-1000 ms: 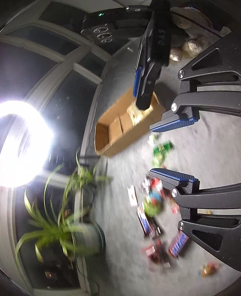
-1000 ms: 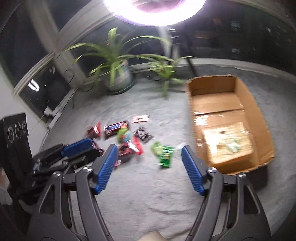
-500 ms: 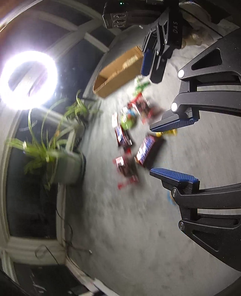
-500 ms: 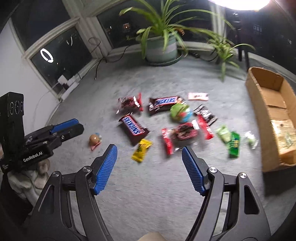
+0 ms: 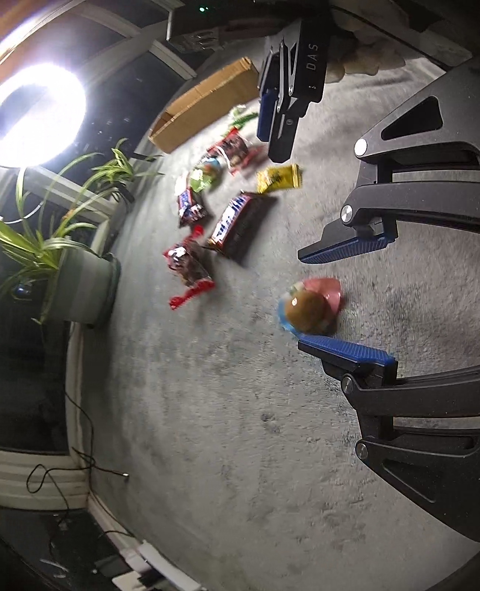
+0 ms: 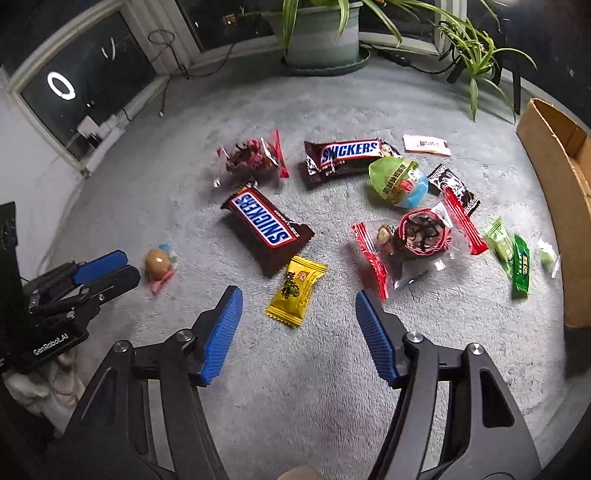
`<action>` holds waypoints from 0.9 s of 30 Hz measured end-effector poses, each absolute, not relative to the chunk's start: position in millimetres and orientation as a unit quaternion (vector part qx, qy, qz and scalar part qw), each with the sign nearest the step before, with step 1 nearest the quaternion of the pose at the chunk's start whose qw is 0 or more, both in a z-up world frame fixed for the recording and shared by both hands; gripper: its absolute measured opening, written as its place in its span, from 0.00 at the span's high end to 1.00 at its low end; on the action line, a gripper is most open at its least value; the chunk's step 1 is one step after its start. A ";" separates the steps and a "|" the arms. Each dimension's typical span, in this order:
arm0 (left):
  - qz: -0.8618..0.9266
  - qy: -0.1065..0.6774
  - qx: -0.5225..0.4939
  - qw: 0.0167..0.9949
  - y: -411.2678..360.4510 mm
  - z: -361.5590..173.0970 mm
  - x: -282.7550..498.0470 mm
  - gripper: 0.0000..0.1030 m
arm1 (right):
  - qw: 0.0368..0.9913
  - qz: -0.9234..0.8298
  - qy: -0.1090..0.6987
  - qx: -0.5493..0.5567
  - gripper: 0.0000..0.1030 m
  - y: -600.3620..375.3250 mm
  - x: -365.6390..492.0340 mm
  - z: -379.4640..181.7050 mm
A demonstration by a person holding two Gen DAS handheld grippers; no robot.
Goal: Organize snacks
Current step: 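Grasp the round chocolate egg with the left tool while the right tool grasps the yellow candy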
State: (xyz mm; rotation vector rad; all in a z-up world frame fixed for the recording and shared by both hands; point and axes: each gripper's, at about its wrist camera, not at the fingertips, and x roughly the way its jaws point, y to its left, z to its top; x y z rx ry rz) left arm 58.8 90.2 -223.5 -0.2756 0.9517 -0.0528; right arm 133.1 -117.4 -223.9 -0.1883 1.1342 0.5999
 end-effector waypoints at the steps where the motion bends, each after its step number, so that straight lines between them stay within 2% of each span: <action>1: -0.024 0.459 -0.132 0.878 90.5 -225.6 58.4 0.62 | 0.795 0.278 0.532 -0.086 0.41 -116.4 134.5 -226.5; 5: -0.020 0.467 -0.136 0.874 94.5 -233.6 63.1 0.62 | 0.791 0.269 0.544 -0.084 0.43 -111.2 138.2 -235.8; 7: -0.024 0.468 -0.136 0.873 94.7 -235.4 65.2 0.62 | 0.788 0.266 0.549 -0.085 0.52 -106.8 140.0 -239.3; 8: -0.024 0.469 -0.134 0.873 93.9 -235.9 66.2 0.62 | 0.786 0.265 0.552 -0.086 0.53 -105.3 140.9 -241.1; 13: -0.019 0.474 -0.138 0.869 96.2 -242.1 72.2 0.62 | 0.789 0.262 0.547 -0.103 0.55 -95.0 142.2 -242.6; 14: -0.018 0.474 -0.137 0.869 96.5 -242.9 72.8 0.62 | 0.789 0.261 0.545 -0.110 0.57 -91.9 142.1 -242.6; 16: -0.017 0.473 -0.138 0.870 96.9 -243.5 73.7 0.62 | 0.788 0.265 0.541 -0.128 0.69 -85.0 140.4 -243.2; 20: -0.014 0.472 -0.130 0.872 93.9 -243.6 74.4 0.62 | 0.785 0.274 0.534 -0.151 0.80 -74.2 135.5 -243.6; 23: -0.010 0.472 -0.120 0.874 91.6 -243.6 73.9 0.62 | 0.785 0.279 0.529 -0.164 0.83 -72.8 132.2 -243.9; 25: -0.008 0.471 -0.117 0.875 91.0 -243.7 74.1 0.68 | 0.784 0.282 0.528 -0.164 0.85 -72.3 131.7 -243.7; 27: -0.006 0.469 -0.116 0.876 91.2 -243.5 73.4 0.69 | 0.784 0.284 0.528 -0.161 0.86 -73.5 132.0 -243.8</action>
